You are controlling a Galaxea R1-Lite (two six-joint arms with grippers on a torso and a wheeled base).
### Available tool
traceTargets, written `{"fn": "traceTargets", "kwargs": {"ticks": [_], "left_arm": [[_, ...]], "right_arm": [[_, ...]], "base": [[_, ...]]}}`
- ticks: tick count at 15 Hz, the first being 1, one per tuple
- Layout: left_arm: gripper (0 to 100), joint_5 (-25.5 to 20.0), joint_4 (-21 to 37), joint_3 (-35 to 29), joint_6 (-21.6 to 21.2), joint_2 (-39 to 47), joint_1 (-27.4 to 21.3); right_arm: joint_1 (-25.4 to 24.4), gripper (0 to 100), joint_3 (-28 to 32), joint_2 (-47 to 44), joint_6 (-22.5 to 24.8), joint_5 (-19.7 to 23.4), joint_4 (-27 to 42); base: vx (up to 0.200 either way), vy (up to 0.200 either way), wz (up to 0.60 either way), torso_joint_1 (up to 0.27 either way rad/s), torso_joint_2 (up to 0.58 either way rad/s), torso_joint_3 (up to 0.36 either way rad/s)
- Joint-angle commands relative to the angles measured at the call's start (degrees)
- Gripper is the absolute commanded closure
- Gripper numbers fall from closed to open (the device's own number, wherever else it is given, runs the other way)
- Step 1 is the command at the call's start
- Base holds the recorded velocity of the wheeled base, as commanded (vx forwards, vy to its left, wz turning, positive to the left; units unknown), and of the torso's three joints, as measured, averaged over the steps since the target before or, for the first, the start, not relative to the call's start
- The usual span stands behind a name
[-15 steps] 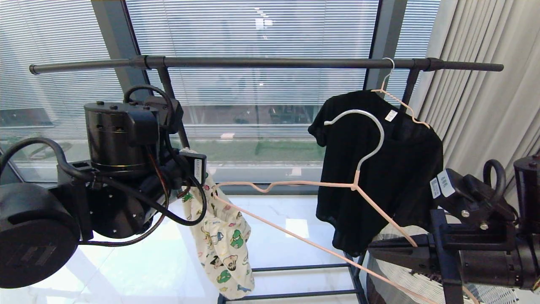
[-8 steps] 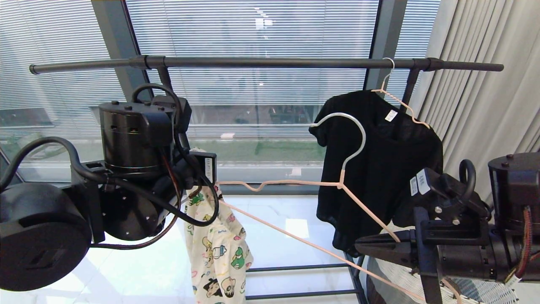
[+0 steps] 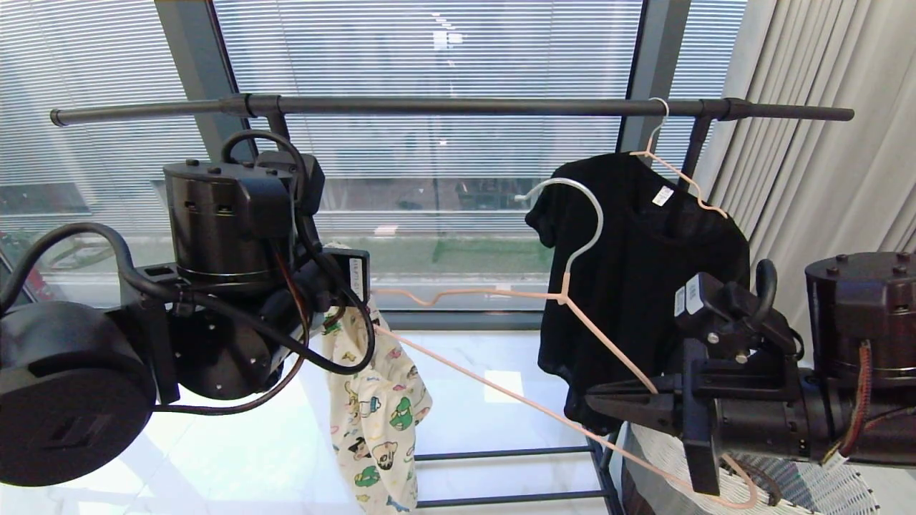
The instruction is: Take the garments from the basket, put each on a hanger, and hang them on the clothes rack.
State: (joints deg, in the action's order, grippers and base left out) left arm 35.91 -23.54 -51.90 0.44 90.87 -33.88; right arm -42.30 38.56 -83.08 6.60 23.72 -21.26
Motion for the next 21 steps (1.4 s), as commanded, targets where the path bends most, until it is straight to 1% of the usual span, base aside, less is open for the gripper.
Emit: {"fn": "traceTargets", "kwargs": {"ticks": [1,3,4,7,10,11,13,14,17,21], "left_arm": [[100,0.03,-0.01,-0.84,0.00,-0.17,-0.31],[100,0.03,-0.01,-1.45,0.09,0.01,-0.58],[100,0.03,-0.01,-1.72,0.88,0.27,-0.66],[100,0.03,-0.01,-1.98,1.49,0.71,-2.07],[100,0.03,-0.01,-2.16,1.58,0.63,-4.88],[100,0.03,-0.01,-2.33,1.67,0.54,-5.94],[100,0.21,-0.01,-3.30,3.87,0.54,-8.75],[100,0.30,-0.01,-3.65,4.13,0.63,-10.07],[100,0.30,-0.01,-4.71,4.13,0.71,-12.09],[100,0.30,-0.01,-4.71,4.22,0.63,-13.50]], "right_arm": [[-1.73,100,0.29,-2.61,-2.90,-1.84,-3.09],[-4.02,100,0.29,-3.93,-5.89,-4.47,-6.16],[-5.16,100,0.29,-4.20,-6.77,-5.18,-6.78],[-6.13,100,0.38,-4.72,-7.03,-5.27,-6.95],[-6.13,100,1.17,-6.22,-7.21,-5.88,-7.22],[-6.13,100,1.70,-7.54,-7.83,-6.85,-8.71],[-7.36,100,3.01,-10.61,-10.02,-9.05,-12.67],[-7.97,100,4.07,-11.76,-11.17,-10.28,-13.28],[-9.64,100,6.44,-13.69,-11.96,-10.89,-13.37],[-9.73,100,8.11,-15.01,-12.04,-11.07,-13.37]], "base": [[0.000,0.000,0.00,0.000,0.00,0.000],[0.000,0.000,0.00,0.000,0.00,0.000],[0.000,0.000,0.00,0.000,0.00,0.000],[0.000,0.000,0.00,0.000,0.00,0.000],[0.000,0.000,0.00,0.000,0.00,0.000],[0.000,0.000,0.00,0.000,0.00,0.000],[0.000,0.000,0.00,0.000,0.00,0.000],[0.000,0.000,0.00,0.000,0.00,0.000],[0.000,0.000,0.00,0.000,0.00,0.000],[0.000,0.000,0.00,0.000,0.00,0.000]]}}
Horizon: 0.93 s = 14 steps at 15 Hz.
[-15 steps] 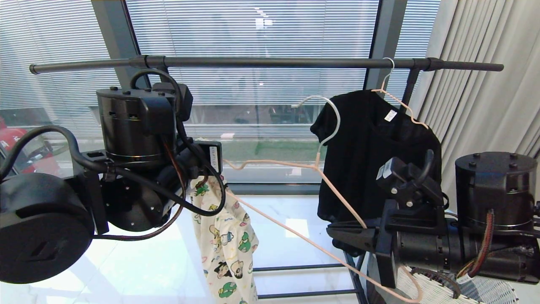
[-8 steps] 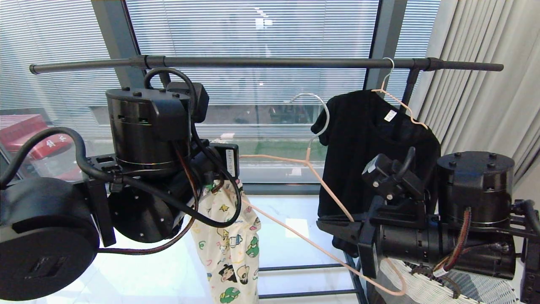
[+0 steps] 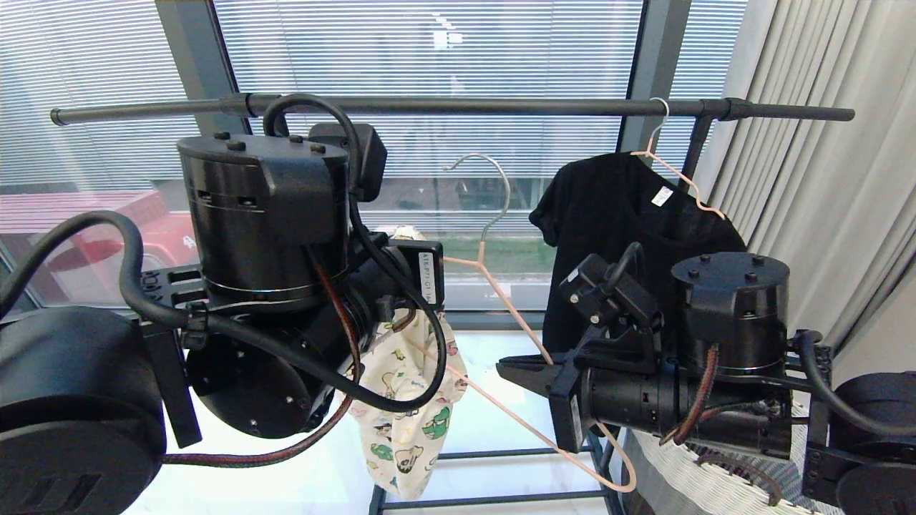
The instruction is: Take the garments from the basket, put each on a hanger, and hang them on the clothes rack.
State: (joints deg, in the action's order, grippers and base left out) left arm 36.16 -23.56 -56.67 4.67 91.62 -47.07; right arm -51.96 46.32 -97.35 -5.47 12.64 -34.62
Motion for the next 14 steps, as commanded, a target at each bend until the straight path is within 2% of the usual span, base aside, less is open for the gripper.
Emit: {"fn": "traceTargets", "kwargs": {"ticks": [1,5,8,13,14], "left_arm": [[100,0.05,0.01,0.34,-0.01,-0.13,-0.22],[100,0.14,0.10,1.74,-0.19,-0.31,2.86],[100,-0.03,0.01,0.95,-0.19,-1.01,3.03],[100,-0.39,0.01,1.30,-0.27,-1.80,0.22],[100,-0.39,0.01,1.30,-0.27,-1.80,-1.89]], "right_arm": [[0.01,100,0.35,-0.73,-0.06,0.01,0.08],[0.28,100,-0.01,-0.20,-1.12,-2.01,0.17],[0.10,100,-1.15,-0.20,-1.21,-2.01,0.26],[0.10,100,-2.55,0.32,-1.91,-3.50,0.17],[-0.25,100,-2.64,0.76,-2.70,-4.56,0.26]], "base": [[0.000,0.000,0.00,0.000,0.00,0.000],[0.000,0.000,0.00,0.000,0.00,0.000],[0.000,0.000,0.00,0.000,0.00,0.000],[0.000,0.000,0.00,0.000,0.00,0.000],[0.000,0.000,0.00,0.000,0.00,0.000]]}}
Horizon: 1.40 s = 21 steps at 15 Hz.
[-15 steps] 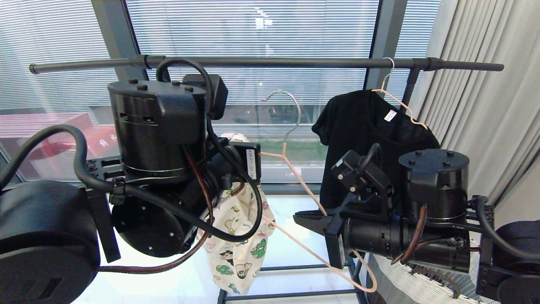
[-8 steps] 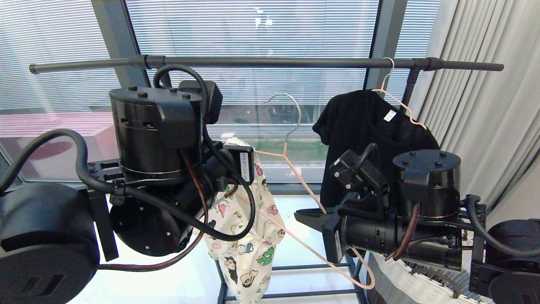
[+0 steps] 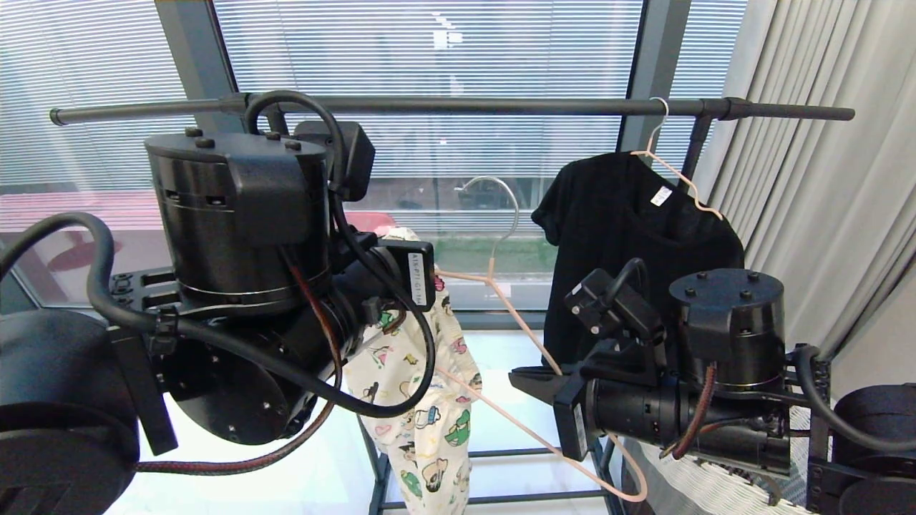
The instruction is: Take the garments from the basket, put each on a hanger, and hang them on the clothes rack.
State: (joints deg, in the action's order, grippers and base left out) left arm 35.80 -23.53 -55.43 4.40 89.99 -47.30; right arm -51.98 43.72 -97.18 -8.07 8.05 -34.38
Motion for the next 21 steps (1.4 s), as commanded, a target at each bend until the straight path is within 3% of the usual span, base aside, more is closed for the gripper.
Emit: {"fn": "traceTargets", "kwargs": {"ticks": [1,5,6,7,8,21], "left_arm": [[100,-0.03,-0.03,0.32,0.08,-0.25,-2.45],[100,-1.26,0.06,1.11,-2.64,-0.69,-2.62],[100,-3.02,0.06,1.29,-3.96,-0.69,-2.53],[100,-8.56,0.06,1.82,-6.07,-0.69,-2.36],[100,-10.93,0.06,2.08,-7.04,-0.52,-2.36],[100,-11.63,-0.03,2.17,-9.76,-0.08,-0.86]], "right_arm": [[-0.58,100,-0.21,0.77,-0.63,-1.01,0.01],[-3.65,100,-0.39,2.26,-1.25,-3.91,2.30],[-3.92,100,-0.39,2.09,-1.25,-4.44,2.30],[-4.01,100,-0.30,1.56,-1.33,-5.23,2.21],[-4.01,100,-0.39,1.47,-1.51,-5.23,2.12],[-4.01,100,0.23,-1.69,-1.69,-4.62,-0.60]], "base": [[0.000,0.000,0.00,0.000,0.00,0.000],[0.000,0.000,0.00,0.000,0.00,0.000],[0.000,0.000,0.00,0.000,0.00,0.000],[0.000,0.000,0.00,0.000,0.00,0.000],[0.000,0.000,0.00,0.000,0.00,0.000],[0.000,0.000,0.00,0.000,0.00,0.000]]}}
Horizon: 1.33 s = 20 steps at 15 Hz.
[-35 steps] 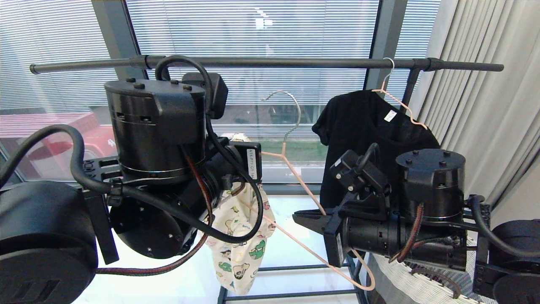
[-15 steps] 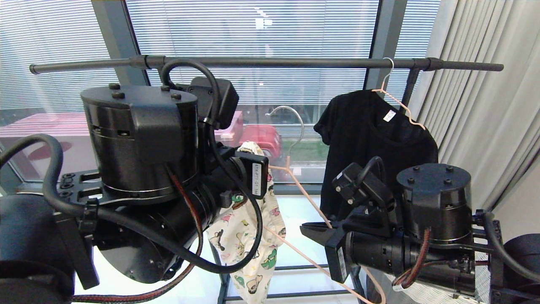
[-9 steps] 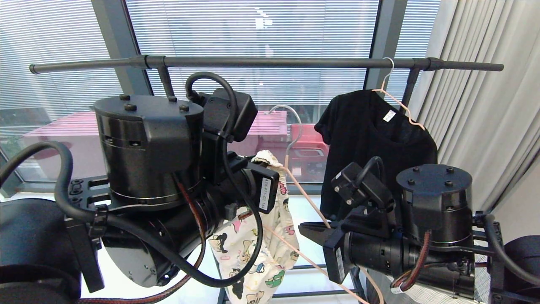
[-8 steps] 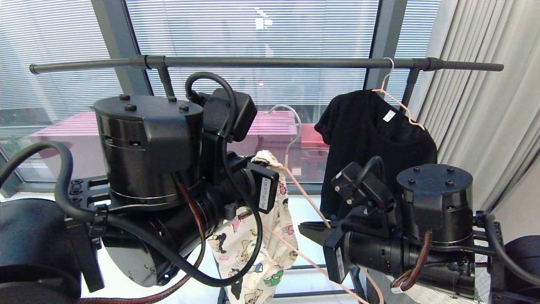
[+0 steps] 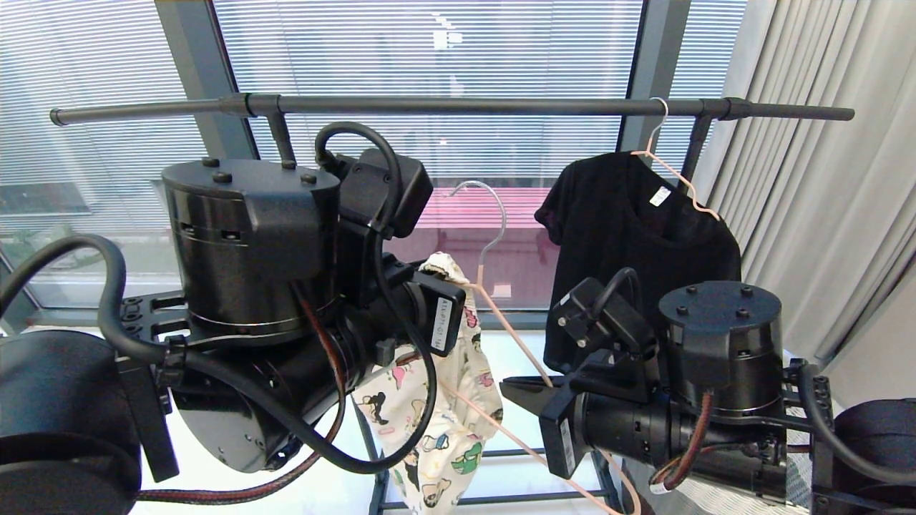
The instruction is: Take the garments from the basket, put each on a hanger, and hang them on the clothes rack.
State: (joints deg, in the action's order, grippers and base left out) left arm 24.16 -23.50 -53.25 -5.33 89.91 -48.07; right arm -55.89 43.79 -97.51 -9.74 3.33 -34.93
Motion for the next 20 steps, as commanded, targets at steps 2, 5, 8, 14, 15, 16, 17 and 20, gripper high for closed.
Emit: {"fn": "traceTargets", "kwargs": {"ticks": [2,5,8,14,15,16,17,20], "left_arm": [[100,-0.69,-0.05,-0.01,-0.03,-0.17,-0.36],[100,-1.93,-0.05,-0.19,-0.21,-0.26,-0.36],[100,-1.93,-0.05,-0.19,-0.21,-1.49,0.17],[0,-1.84,-0.05,-0.72,-2.49,-2.63,1.66],[0,-1.93,-0.05,-0.89,-2.58,-2.98,1.66],[0,-1.93,-0.05,-0.80,-3.02,-3.07,1.75],[0,-1.93,-0.05,-0.80,-3.20,-3.33,2.01],[0,-2.01,-0.05,0.51,-3.29,-5.44,3.42]], "right_arm": [[-0.09,100,1.12,-2.77,-0.02,0.01,-1.55],[-0.09,100,1.48,-2.95,-0.02,-0.25,-1.64],[0.08,100,1.39,-2.68,-0.02,-1.31,-1.90],[0.00,100,1.30,-2.33,0.42,-5.79,-5.06],[0.08,100,1.30,-2.33,0.42,-6.23,-5.15],[0.08,100,1.30,-2.33,0.42,-6.67,-5.68],[0.08,100,1.21,-2.59,0.60,-6.84,-6.82],[0.35,100,-0.46,-3.12,1.30,-9.83,-10.25]], "base": [[0.000,0.000,0.00,0.000,0.00,0.000],[0.000,0.000,0.00,0.000,0.00,0.000],[0.000,0.000,0.00,0.000,0.00,0.000],[0.000,0.000,0.00,0.000,0.00,0.000],[0.000,0.000,0.00,0.000,0.00,0.000],[0.000,0.000,0.00,0.000,0.00,0.000],[0.000,0.000,0.00,0.000,0.00,0.000],[0.000,0.000,0.00,0.000,0.00,0.000]]}}
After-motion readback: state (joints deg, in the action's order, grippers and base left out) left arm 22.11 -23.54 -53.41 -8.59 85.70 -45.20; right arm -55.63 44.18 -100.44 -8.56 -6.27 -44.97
